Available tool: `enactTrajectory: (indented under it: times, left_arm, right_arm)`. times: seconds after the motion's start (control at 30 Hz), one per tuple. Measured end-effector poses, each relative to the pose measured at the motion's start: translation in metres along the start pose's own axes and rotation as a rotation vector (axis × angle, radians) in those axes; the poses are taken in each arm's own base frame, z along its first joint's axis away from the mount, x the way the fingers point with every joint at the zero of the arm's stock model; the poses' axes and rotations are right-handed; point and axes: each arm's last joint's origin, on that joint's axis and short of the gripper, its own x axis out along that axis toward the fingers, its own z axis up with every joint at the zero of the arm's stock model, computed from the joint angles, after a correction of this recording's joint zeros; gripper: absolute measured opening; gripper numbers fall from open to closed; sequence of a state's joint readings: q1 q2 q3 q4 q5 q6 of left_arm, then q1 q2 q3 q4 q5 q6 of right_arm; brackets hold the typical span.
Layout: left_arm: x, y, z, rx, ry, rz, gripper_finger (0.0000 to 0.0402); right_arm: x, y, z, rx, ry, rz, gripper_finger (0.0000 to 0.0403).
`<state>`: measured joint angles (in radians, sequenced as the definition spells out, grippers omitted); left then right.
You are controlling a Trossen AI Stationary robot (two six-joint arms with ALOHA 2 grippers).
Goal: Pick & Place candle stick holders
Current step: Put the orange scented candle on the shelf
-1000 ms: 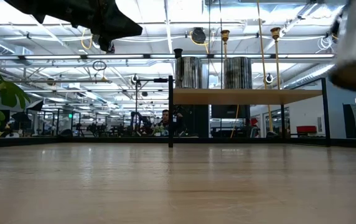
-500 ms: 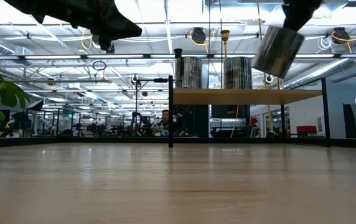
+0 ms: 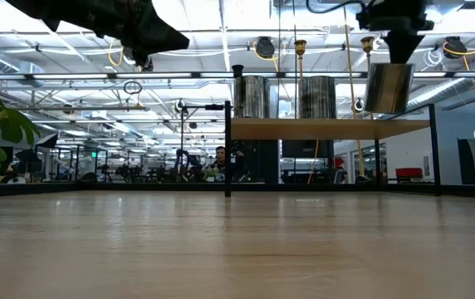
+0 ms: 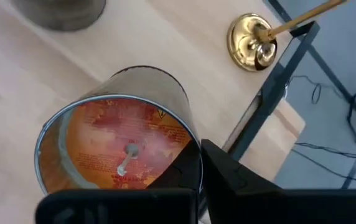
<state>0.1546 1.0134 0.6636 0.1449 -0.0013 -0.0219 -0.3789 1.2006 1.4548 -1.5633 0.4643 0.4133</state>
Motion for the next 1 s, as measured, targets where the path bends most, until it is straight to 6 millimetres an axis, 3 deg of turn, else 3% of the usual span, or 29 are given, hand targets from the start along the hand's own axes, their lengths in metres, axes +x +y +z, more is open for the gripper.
enactTrajectory:
  times: [0.37, 0.7, 1.0]
  left_arm:
    - [0.000, 0.000, 0.000, -0.013, -0.005, 0.000, 0.0040]
    - [0.000, 0.000, 0.001, -0.013, -0.008, 0.000, 0.0040]
    - [0.000, 0.000, 0.001, -0.018, -0.008, 0.000, 0.0040]
  right_arm:
    - [0.025, -0.032, 0.015, 0.042, 0.133, -0.023, 0.0000]
    - [0.033, -0.044, 0.031, 0.046, 0.024, 0.039, 0.0000]
    - [0.038, -0.053, 0.031, 0.088, 0.045, 0.071, 0.0001]
